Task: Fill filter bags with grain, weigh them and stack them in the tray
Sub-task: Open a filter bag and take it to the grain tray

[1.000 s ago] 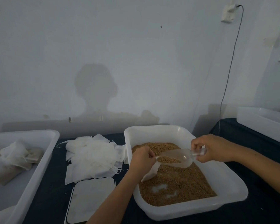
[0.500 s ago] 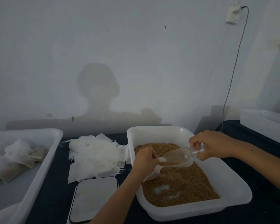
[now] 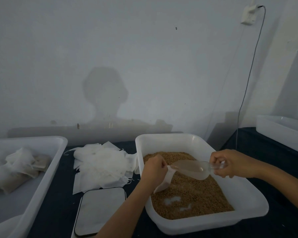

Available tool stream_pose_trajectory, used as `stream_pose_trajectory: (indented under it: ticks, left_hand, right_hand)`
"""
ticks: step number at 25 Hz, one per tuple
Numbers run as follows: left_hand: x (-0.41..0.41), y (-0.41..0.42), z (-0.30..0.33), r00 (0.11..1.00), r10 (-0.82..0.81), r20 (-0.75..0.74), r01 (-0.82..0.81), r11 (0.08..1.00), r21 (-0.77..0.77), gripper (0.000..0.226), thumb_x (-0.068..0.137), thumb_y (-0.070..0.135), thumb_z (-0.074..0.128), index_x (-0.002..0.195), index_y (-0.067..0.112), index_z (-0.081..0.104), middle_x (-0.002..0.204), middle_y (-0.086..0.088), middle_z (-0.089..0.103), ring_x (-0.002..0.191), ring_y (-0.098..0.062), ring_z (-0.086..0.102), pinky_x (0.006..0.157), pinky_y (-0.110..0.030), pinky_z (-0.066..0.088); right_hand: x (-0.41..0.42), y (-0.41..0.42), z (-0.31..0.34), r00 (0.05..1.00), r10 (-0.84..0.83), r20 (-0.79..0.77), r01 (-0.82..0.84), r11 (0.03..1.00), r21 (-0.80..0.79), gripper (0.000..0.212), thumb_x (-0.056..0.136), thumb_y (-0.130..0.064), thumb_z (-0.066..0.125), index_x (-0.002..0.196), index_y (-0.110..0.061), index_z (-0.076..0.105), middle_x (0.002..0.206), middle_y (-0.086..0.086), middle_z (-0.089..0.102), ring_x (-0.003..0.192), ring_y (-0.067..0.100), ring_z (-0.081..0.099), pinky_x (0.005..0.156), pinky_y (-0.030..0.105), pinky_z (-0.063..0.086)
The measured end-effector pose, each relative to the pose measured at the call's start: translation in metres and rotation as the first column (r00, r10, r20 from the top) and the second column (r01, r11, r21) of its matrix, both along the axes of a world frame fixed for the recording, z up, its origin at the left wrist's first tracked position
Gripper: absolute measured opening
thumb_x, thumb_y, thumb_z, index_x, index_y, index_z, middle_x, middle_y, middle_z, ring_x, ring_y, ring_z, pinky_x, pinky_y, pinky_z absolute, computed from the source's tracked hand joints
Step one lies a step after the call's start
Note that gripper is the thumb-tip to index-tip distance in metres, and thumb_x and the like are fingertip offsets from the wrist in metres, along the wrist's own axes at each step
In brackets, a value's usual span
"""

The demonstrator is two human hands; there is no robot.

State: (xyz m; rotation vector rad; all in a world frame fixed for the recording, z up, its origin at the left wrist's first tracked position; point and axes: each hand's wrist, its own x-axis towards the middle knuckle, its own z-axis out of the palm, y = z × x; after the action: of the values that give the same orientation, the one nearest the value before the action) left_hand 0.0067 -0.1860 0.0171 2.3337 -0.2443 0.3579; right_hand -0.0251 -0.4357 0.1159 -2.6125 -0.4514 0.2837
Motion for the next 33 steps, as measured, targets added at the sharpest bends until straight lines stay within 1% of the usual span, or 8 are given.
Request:
stream_pose_trajectory:
  ticks: [4, 9, 12, 16, 19, 22, 28, 33]
  left_hand:
    - [0.0, 0.0, 0.002, 0.998, 0.019, -0.06, -0.027, 0.992, -0.123, 0.017, 0.094, 0.011, 0.047, 0.078, 0.017, 0.048, 0.073, 0.005, 0.052, 0.062, -0.006, 0.044, 0.056, -0.015, 0.036]
    - [0.0, 0.006, 0.012, 0.982, -0.116, -0.149, 0.009, 0.817, -0.576, 0.015, 0.095, 0.01, 0.052, 0.081, 0.014, 0.055, 0.074, 0.003, 0.053, 0.068, -0.012, 0.049, 0.064, -0.021, 0.042]
    - [-0.004, 0.013, 0.018, 0.944, -0.288, -0.163, 0.086, 0.69, -0.718, 0.016, 0.096, 0.01, 0.052, 0.081, 0.006, 0.056, 0.073, -0.004, 0.051, 0.067, -0.013, 0.05, 0.063, -0.024, 0.044]
    - [-0.016, 0.021, 0.032, 0.875, -0.456, -0.161, 0.118, 0.524, -0.844, 0.018, 0.094, 0.013, 0.054, 0.078, 0.007, 0.059, 0.07, -0.003, 0.055, 0.065, -0.013, 0.053, 0.064, -0.023, 0.047]
    - [-0.026, 0.027, 0.05, 0.827, -0.543, -0.144, 0.165, 0.479, -0.862, 0.021, 0.093, 0.008, 0.054, 0.073, 0.01, 0.061, 0.067, -0.002, 0.055, 0.06, -0.012, 0.054, 0.057, -0.02, 0.048]
    - [-0.036, 0.038, 0.067, 0.813, -0.572, -0.108, 0.219, 0.472, -0.854, 0.015, 0.092, 0.007, 0.053, 0.078, 0.007, 0.059, 0.073, -0.005, 0.053, 0.064, -0.014, 0.052, 0.059, -0.02, 0.047]
    - [-0.062, 0.09, 0.073, 0.9, -0.435, -0.004, 0.208, 0.438, -0.875, 0.017, 0.083, 0.026, 0.059, 0.084, 0.01, 0.065, 0.075, -0.003, 0.059, 0.069, -0.016, 0.055, 0.061, -0.021, 0.049]
    - [-0.095, 0.139, 0.023, 0.981, -0.186, 0.061, 0.176, 0.699, -0.693, 0.027, 0.089, 0.04, 0.055, 0.106, 0.02, 0.064, 0.098, 0.003, 0.071, 0.091, -0.013, 0.067, 0.071, -0.021, 0.053]
  right_hand:
    - [0.003, -0.005, -0.026, 0.977, -0.209, -0.041, 0.213, 0.965, 0.15, 0.012, 0.09, -0.02, 0.063, 0.093, -0.009, 0.059, 0.09, 0.006, 0.068, 0.076, 0.013, 0.065, 0.062, 0.021, 0.052]
    - [0.016, 0.025, -0.072, 0.971, -0.235, 0.035, 0.234, 0.923, -0.305, 0.013, 0.102, -0.024, 0.039, 0.108, -0.014, 0.04, 0.112, 0.006, 0.047, 0.096, 0.015, 0.047, 0.08, 0.023, 0.041]
    - [0.02, 0.039, -0.101, 0.955, -0.298, 0.001, 0.264, 0.847, -0.462, 0.053, 0.102, -0.021, 0.035, 0.147, -0.001, 0.014, 0.148, 0.018, 0.021, 0.132, 0.033, 0.028, 0.108, 0.04, 0.031]
    - [0.018, 0.048, -0.101, 0.957, -0.29, 0.022, 0.254, 0.794, -0.553, 0.067, 0.1, -0.024, 0.039, 0.151, -0.008, -0.001, 0.156, 0.015, 0.007, 0.14, 0.034, 0.016, 0.114, 0.049, 0.021]
    - [0.009, 0.058, -0.073, 0.989, -0.148, 0.028, 0.149, 0.989, -0.018, 0.066, 0.091, -0.041, 0.059, 0.147, -0.023, 0.029, 0.149, 0.001, 0.033, 0.136, 0.021, 0.034, 0.113, 0.043, 0.031]
    - [-0.018, 0.093, -0.042, 0.992, 0.097, -0.079, -0.021, 0.748, 0.663, 0.042, 0.074, -0.039, 0.073, 0.115, -0.039, 0.063, 0.118, -0.012, 0.067, 0.108, 0.004, 0.062, 0.086, 0.023, 0.054]
    - [-0.028, 0.169, -0.035, 0.987, -0.134, 0.091, 0.003, 0.574, 0.819, 0.006, 0.084, -0.02, 0.068, 0.085, -0.02, 0.073, 0.086, 0.002, 0.075, 0.086, 0.023, 0.07, 0.075, 0.037, 0.059]
    - [-0.044, 0.232, -0.052, 0.966, -0.198, 0.166, -0.037, 0.53, 0.847, 0.034, 0.092, -0.022, 0.061, 0.078, 0.009, 0.062, 0.078, 0.027, 0.062, 0.077, 0.045, 0.059, 0.071, 0.055, 0.054]
